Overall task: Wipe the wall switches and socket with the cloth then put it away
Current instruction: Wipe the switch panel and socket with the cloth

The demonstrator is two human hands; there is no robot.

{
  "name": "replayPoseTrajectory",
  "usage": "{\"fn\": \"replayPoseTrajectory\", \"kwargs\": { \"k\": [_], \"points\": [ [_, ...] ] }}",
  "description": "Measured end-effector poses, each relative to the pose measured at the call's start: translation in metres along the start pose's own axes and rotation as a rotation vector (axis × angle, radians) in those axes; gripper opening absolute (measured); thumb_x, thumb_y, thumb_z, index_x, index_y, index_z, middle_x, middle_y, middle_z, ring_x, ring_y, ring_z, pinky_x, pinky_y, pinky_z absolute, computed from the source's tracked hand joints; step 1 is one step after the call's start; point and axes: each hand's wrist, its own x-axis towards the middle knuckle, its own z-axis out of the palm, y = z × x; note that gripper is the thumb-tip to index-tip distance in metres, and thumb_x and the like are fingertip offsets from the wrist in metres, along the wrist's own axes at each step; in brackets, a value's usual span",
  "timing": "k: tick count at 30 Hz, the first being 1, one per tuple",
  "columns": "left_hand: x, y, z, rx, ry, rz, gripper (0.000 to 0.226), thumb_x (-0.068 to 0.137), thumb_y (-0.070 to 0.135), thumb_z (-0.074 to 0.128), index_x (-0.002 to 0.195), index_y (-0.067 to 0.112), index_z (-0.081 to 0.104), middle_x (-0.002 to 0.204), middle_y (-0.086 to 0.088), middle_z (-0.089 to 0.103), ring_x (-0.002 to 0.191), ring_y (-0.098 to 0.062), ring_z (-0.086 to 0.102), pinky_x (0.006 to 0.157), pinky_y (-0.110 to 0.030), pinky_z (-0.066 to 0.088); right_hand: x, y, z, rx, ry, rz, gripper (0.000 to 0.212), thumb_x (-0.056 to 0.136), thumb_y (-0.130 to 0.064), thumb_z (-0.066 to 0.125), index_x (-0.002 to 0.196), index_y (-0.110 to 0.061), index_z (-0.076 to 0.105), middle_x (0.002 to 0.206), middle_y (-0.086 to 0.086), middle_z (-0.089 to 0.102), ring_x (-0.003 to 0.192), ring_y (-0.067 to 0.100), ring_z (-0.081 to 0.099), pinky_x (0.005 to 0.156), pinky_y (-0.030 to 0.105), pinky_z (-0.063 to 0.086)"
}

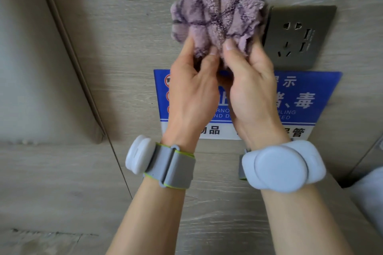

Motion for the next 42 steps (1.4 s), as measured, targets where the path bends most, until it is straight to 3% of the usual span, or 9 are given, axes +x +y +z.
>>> {"fn": "replayPoseTrajectory", "kwargs": {
  "k": [4, 9, 15, 20, 24, 27, 31, 36, 42],
  "points": [
    [-0.002, 0.003, -0.001, -0.019, 0.069, -0.02, 0.017, 0.097, 0.011, 0.052, 0.104, 0.02, 0.064, 0.085, 0.008, 0.069, 0.078, -0.007, 0.06, 0.074, -0.028, 0.053, -0.004, 0.0, 0.006, -0.203, -0.025, -0.039, 0.041, 0.095, -0.012, 0.05, 0.136, -0.014, 0.048, 0.123, -0.002, 0.064, 0.119, 0.009, 0.061, 0.108, 0.031, 0.047],
    [-0.009, 0.006, 0.014, 0.007, -0.038, 0.01, 0.012, 0.096, 0.012, 0.052, 0.101, 0.018, 0.062, 0.084, 0.005, 0.067, 0.081, -0.011, 0.059, 0.078, -0.033, 0.051, -0.003, -0.006, -0.01, -0.064, 0.107, -0.043, 0.035, 0.097, -0.005, 0.048, 0.132, -0.002, 0.051, 0.114, 0.005, 0.066, 0.105, 0.012, 0.064, 0.091, 0.031, 0.057],
    [-0.007, 0.001, 0.004, -0.033, 0.212, -0.018, 0.018, 0.093, 0.007, 0.055, 0.083, 0.02, 0.061, 0.061, 0.014, 0.057, 0.065, -0.008, 0.048, 0.066, -0.028, 0.045, -0.004, 0.001, 0.004, -0.16, 0.045, -0.027, 0.027, 0.089, -0.013, 0.052, 0.114, -0.02, 0.061, 0.11, 0.003, 0.069, 0.11, 0.021, 0.066, 0.101, 0.054, 0.052],
    [-0.017, 0.005, 0.026, 0.108, 0.016, -0.015, 0.012, 0.092, 0.011, 0.056, 0.096, 0.013, 0.067, 0.079, -0.003, 0.071, 0.076, -0.011, 0.056, 0.077, -0.035, 0.055, 0.001, -0.009, -0.019, -0.076, 0.269, -0.087, 0.038, 0.089, -0.007, 0.051, 0.125, 0.001, 0.058, 0.115, 0.011, 0.07, 0.109, 0.019, 0.066, 0.104, 0.045, 0.053],
    [-0.015, 0.003, 0.013, 0.025, 0.245, -0.038, 0.023, 0.086, 0.004, 0.058, 0.067, 0.017, 0.056, 0.055, 0.014, 0.051, 0.06, -0.005, 0.043, 0.059, -0.021, 0.043, -0.004, -0.001, -0.006, -0.161, 0.17, -0.059, 0.021, 0.09, -0.002, 0.055, 0.104, -0.011, 0.068, 0.09, -0.006, 0.072, 0.088, 0.003, 0.065, 0.085, 0.025, 0.058],
    [-0.013, 0.004, 0.011, 0.014, 0.299, -0.057, 0.036, 0.087, -0.005, 0.055, 0.059, 0.016, 0.047, 0.046, 0.015, 0.04, 0.05, 0.0, 0.033, 0.048, -0.01, 0.035, -0.005, 0.0, -0.006, -0.204, 0.115, -0.05, 0.021, 0.092, -0.001, 0.056, 0.099, -0.017, 0.067, 0.084, -0.011, 0.071, 0.083, 0.0, 0.064, 0.079, 0.022, 0.056],
    [-0.02, 0.005, 0.025, 0.1, 0.151, -0.059, 0.026, 0.087, 0.002, 0.062, 0.064, 0.014, 0.057, 0.056, 0.012, 0.047, 0.058, -0.002, 0.037, 0.052, -0.019, 0.037, 0.0, -0.003, -0.021, -0.179, 0.307, -0.119, 0.022, 0.089, -0.002, 0.053, 0.104, -0.004, 0.068, 0.083, -0.012, 0.07, 0.08, -0.003, 0.062, 0.077, 0.021, 0.053],
    [-0.009, -0.002, 0.007, -0.048, 0.257, -0.037, 0.022, 0.089, -0.003, 0.059, 0.077, 0.015, 0.063, 0.062, 0.009, 0.058, 0.063, -0.004, 0.048, 0.059, -0.017, 0.047, -0.003, 0.0, -0.001, -0.275, 0.104, -0.102, 0.021, 0.092, -0.005, 0.056, 0.104, -0.02, 0.064, 0.093, -0.009, 0.07, 0.095, 0.003, 0.065, 0.093, 0.029, 0.055],
    [-0.014, 0.006, 0.016, 0.004, -0.008, -0.008, 0.009, 0.097, 0.009, 0.057, 0.095, 0.016, 0.063, 0.083, 0.007, 0.067, 0.081, -0.005, 0.058, 0.078, -0.023, 0.052, 0.004, -0.004, -0.015, -0.246, 0.259, -0.183, 0.017, 0.088, -0.011, 0.056, 0.096, -0.024, 0.065, 0.09, -0.008, 0.071, 0.091, 0.006, 0.066, 0.091, 0.038, 0.057]
  ]
}}
